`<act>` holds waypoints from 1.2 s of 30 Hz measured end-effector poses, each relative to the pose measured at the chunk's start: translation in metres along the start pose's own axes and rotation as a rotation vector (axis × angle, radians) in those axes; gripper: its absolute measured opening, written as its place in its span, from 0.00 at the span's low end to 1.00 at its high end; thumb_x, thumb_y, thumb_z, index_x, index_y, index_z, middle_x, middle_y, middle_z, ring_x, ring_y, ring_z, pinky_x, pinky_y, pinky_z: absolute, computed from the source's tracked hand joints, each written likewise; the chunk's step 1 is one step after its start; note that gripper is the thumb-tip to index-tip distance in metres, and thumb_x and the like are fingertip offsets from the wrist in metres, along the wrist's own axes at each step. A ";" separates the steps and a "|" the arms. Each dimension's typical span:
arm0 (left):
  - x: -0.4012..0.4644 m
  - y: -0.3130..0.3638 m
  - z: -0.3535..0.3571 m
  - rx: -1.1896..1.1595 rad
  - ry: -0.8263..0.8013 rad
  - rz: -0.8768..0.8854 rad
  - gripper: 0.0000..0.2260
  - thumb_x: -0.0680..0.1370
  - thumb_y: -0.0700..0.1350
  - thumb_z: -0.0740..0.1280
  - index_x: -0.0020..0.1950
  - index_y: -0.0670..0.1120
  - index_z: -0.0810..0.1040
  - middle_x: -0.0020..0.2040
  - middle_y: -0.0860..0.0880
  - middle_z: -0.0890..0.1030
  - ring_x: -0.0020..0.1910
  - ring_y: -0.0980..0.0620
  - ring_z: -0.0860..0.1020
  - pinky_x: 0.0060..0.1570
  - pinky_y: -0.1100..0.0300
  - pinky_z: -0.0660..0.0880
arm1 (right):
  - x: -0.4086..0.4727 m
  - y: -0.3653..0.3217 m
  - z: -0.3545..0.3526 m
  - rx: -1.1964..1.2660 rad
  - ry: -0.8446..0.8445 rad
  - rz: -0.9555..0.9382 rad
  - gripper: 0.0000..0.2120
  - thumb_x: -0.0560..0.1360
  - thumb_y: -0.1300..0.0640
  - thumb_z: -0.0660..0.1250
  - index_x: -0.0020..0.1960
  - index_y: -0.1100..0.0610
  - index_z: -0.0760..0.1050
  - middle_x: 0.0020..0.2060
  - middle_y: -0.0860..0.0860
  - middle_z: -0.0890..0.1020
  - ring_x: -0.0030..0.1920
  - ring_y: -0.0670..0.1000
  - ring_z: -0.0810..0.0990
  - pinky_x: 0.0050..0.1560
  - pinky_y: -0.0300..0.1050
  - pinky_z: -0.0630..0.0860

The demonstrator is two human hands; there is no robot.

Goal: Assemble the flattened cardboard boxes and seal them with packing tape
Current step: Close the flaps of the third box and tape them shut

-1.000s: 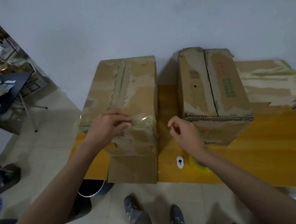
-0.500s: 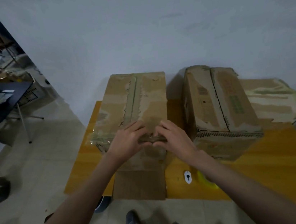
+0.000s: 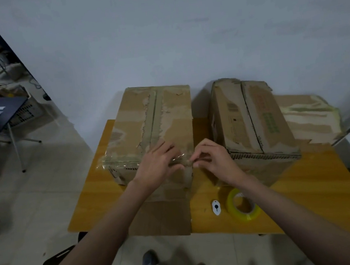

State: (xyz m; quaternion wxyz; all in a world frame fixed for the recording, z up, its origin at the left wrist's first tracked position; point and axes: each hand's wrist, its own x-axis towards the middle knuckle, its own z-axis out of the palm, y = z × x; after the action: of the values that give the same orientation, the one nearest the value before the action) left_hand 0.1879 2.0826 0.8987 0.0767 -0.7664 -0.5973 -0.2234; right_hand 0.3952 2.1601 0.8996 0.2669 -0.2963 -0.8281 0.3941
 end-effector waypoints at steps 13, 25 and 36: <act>-0.016 0.022 0.010 -0.130 -0.005 -0.141 0.16 0.73 0.46 0.72 0.57 0.46 0.72 0.53 0.49 0.73 0.52 0.50 0.71 0.51 0.53 0.76 | 0.000 -0.025 0.023 -0.345 0.044 -0.075 0.05 0.76 0.60 0.69 0.51 0.53 0.75 0.50 0.46 0.72 0.51 0.43 0.72 0.52 0.35 0.70; -0.057 -0.091 -0.066 -0.120 -0.112 -0.266 0.07 0.75 0.50 0.73 0.49 0.49 0.87 0.48 0.54 0.81 0.47 0.52 0.79 0.42 0.49 0.79 | 0.049 -0.065 0.079 -0.301 -0.033 -0.072 0.06 0.78 0.52 0.70 0.52 0.50 0.83 0.45 0.44 0.75 0.44 0.44 0.77 0.48 0.44 0.78; -0.057 -0.111 -0.050 -0.132 -0.117 -0.046 0.13 0.70 0.52 0.77 0.44 0.45 0.80 0.48 0.51 0.76 0.49 0.50 0.75 0.40 0.50 0.78 | 0.051 -0.048 0.098 -0.398 -0.035 -0.108 0.09 0.71 0.50 0.74 0.45 0.54 0.79 0.43 0.48 0.73 0.45 0.48 0.72 0.44 0.44 0.73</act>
State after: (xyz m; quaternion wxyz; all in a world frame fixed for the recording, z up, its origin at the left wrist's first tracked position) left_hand 0.0598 2.0439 0.9017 -0.0141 -0.7675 -0.6024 -0.2188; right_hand 0.2811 2.1223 0.8956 0.2092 -0.2913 -0.9089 0.2129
